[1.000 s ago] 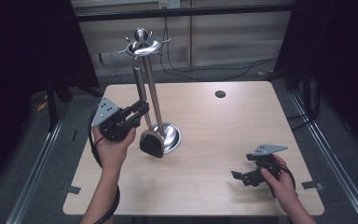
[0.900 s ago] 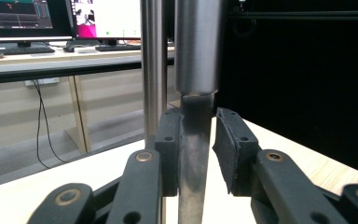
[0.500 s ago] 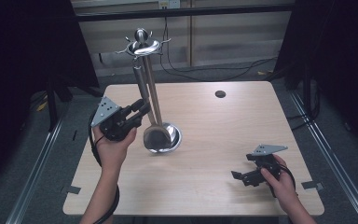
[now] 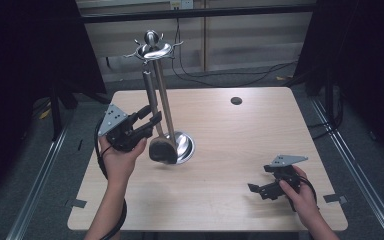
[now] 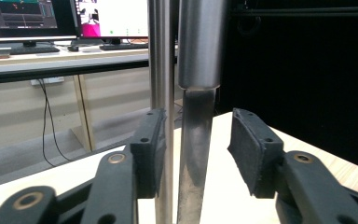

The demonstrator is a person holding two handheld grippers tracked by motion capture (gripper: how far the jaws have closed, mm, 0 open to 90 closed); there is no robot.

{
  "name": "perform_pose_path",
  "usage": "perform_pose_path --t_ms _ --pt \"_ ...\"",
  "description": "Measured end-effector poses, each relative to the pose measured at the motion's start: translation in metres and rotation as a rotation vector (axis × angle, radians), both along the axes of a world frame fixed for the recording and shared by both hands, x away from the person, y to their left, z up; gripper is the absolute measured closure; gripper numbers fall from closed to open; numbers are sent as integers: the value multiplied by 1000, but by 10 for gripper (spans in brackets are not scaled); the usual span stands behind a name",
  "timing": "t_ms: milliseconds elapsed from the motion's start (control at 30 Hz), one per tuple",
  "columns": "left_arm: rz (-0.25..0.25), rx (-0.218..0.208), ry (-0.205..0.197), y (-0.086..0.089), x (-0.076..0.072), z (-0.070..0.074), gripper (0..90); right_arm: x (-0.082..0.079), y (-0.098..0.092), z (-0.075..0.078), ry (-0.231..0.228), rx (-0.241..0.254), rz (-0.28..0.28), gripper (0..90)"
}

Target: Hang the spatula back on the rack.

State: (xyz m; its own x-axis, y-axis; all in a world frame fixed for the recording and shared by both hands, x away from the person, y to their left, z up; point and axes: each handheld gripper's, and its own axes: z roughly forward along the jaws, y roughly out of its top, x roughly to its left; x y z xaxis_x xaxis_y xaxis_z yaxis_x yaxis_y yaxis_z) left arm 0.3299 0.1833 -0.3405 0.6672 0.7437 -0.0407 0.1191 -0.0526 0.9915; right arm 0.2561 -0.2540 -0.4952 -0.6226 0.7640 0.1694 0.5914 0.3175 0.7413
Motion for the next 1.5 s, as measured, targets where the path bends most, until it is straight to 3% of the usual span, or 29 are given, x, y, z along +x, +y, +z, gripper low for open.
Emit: perform_pose_path --t_ms 433,633,1500 --pt "25 6 6 -5 2 -5 331 0 -1 0 -2 -1 2 22" --pt "9 42 8 -9 1 -11 228 1 0 0 -2 5 0 21" --pt "21 74 66 4 -7 -34 132 8 12 2 -4 0 33 22"
